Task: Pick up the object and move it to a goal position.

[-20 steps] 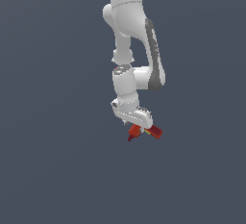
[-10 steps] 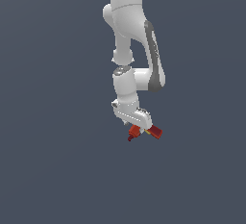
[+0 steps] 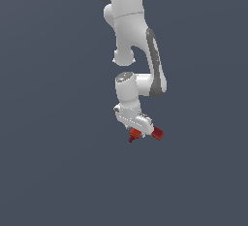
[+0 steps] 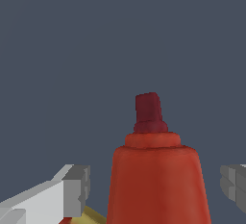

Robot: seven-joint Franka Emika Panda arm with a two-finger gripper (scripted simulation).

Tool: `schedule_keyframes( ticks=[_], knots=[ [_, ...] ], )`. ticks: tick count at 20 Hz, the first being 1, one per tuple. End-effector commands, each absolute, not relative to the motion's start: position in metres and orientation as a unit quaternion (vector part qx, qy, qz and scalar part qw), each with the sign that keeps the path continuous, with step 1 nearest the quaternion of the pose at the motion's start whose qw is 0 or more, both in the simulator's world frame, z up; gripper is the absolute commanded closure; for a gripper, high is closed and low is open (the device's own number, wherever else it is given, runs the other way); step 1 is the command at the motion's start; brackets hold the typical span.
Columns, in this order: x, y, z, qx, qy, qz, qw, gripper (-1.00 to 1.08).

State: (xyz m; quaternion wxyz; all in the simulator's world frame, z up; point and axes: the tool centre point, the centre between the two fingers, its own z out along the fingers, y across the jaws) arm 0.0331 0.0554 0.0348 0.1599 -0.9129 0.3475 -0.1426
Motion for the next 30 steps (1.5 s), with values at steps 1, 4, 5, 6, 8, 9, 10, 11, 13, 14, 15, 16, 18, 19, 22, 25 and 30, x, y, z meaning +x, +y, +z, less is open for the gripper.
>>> schedule_keyframes(
  ticks=[1,4,5,6,8,9,10,11,13,14,15,16,18,19,22,25,30],
  knots=[
    [0.034,0.056,0.034,-0.913,0.348,-0.143,0.160,1.08],
    [0.034,0.056,0.034,-0.913,0.348,-0.143,0.160,1.08],
    [0.034,0.056,0.034,-0.913,0.348,-0.143,0.160,1.08],
    [0.034,0.056,0.034,-0.913,0.348,-0.143,0.160,1.08],
    [0.034,0.056,0.034,-0.913,0.348,-0.143,0.160,1.08],
    [0.034,0.056,0.034,-0.913,0.348,-0.143,0.160,1.08],
    [0.034,0.056,0.034,-0.913,0.348,-0.143,0.160,1.08],
    [0.034,0.056,0.035,-0.913,0.347,-0.143,0.161,1.08],
    [0.034,0.056,0.036,-0.913,0.347,-0.143,0.161,1.08],
    [0.033,0.056,0.036,-0.913,0.347,-0.143,0.161,1.08],
    [0.032,0.056,0.038,-0.913,0.347,-0.143,0.161,1.08],
    [0.031,0.056,0.039,-0.913,0.347,-0.143,0.161,1.08],
    [0.028,0.056,0.043,-0.913,0.347,-0.144,0.160,1.08],
    [0.026,0.056,0.046,-0.913,0.347,-0.144,0.160,1.08],
    [0.019,0.056,0.056,-0.913,0.347,-0.144,0.160,1.08],
    [0.009,0.056,0.068,-0.913,0.347,-0.144,0.160,1.08],
    [-0.012,0.056,0.096,-0.913,0.347,-0.144,0.159,1.08]
  ],
)
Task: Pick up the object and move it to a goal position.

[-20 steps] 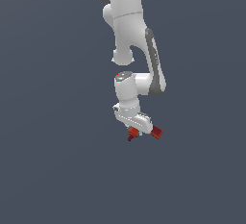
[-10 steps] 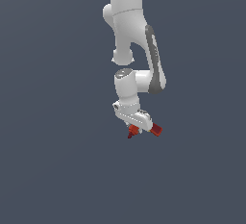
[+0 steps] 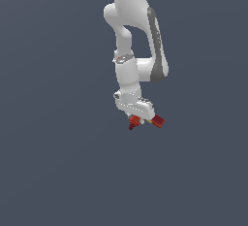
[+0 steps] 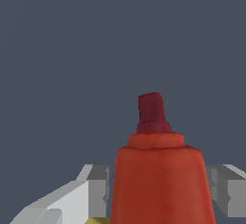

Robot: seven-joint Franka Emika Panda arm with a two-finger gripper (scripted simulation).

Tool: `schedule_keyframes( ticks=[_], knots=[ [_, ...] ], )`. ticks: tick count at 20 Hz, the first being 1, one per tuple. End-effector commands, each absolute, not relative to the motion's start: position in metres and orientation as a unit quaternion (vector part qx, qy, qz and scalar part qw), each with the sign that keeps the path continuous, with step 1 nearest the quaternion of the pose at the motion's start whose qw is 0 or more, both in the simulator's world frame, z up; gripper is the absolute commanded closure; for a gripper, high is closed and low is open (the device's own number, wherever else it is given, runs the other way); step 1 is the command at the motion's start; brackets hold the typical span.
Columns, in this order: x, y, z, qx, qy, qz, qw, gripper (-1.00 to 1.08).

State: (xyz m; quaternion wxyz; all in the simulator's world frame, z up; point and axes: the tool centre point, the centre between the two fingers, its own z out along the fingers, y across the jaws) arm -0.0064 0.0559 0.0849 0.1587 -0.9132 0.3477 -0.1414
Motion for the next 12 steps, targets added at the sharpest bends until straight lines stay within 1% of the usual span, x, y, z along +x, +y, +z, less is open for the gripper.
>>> schedule_keyframes(
  ticks=[1,12],
  knots=[
    [-0.016,0.056,0.103,-0.913,0.347,-0.144,0.159,1.08],
    [-0.064,0.057,0.170,-0.913,0.348,-0.144,0.159,1.08]
  ],
)
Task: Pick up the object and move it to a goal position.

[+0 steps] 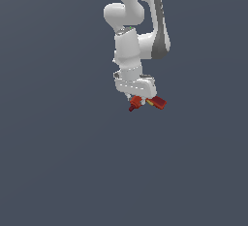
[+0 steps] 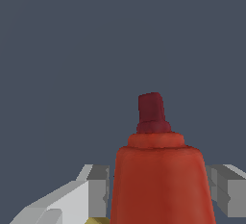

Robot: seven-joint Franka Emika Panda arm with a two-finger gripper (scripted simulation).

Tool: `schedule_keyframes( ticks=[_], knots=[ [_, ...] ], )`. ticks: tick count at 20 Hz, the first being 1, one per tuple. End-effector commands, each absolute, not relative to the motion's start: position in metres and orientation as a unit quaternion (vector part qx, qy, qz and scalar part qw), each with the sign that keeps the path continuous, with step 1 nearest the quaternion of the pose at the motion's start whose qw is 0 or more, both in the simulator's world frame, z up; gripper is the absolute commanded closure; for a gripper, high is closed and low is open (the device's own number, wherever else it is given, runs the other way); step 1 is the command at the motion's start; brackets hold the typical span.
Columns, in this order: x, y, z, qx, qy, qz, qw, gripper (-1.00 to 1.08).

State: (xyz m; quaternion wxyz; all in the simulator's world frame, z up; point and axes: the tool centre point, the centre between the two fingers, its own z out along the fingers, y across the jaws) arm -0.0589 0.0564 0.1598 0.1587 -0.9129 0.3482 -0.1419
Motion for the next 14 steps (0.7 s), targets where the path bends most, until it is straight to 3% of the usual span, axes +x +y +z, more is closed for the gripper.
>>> schedule_keyframes(
  ticks=[1,14],
  knots=[
    [-0.067,0.057,0.175,-0.913,0.348,-0.144,0.159,1.08],
    [-0.090,0.057,0.212,-0.913,0.348,-0.143,0.160,1.08]
  ],
)
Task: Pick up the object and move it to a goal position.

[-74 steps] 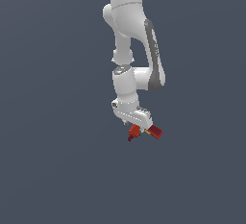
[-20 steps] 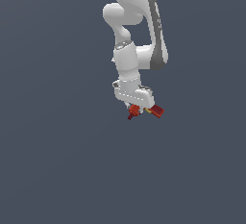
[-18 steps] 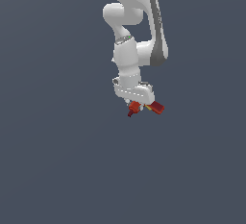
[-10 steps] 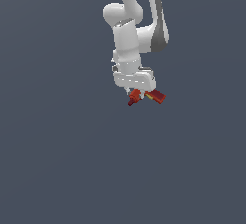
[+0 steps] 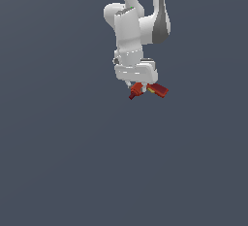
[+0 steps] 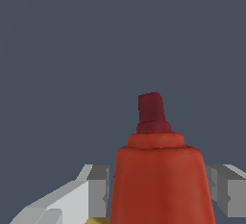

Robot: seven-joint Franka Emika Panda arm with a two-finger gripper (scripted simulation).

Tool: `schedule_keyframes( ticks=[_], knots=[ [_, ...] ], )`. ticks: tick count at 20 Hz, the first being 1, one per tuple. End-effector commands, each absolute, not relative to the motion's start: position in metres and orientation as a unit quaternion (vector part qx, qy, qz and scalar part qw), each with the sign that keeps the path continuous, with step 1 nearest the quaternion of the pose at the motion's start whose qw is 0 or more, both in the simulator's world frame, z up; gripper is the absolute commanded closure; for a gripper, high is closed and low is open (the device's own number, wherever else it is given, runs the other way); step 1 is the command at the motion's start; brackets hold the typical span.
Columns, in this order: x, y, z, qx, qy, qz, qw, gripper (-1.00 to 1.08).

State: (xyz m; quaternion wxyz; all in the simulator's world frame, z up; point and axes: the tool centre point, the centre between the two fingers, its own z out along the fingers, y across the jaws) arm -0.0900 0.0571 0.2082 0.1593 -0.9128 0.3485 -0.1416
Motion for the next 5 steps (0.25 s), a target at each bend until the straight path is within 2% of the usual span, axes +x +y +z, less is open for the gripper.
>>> schedule_keyframes(
  ticks=[1,5],
  knots=[
    [-0.0906,0.0572,0.2128,-0.913,0.348,-0.143,0.160,1.08],
    [-0.0900,0.0573,0.2130,-0.913,0.348,-0.143,0.160,1.08]
  ],
)
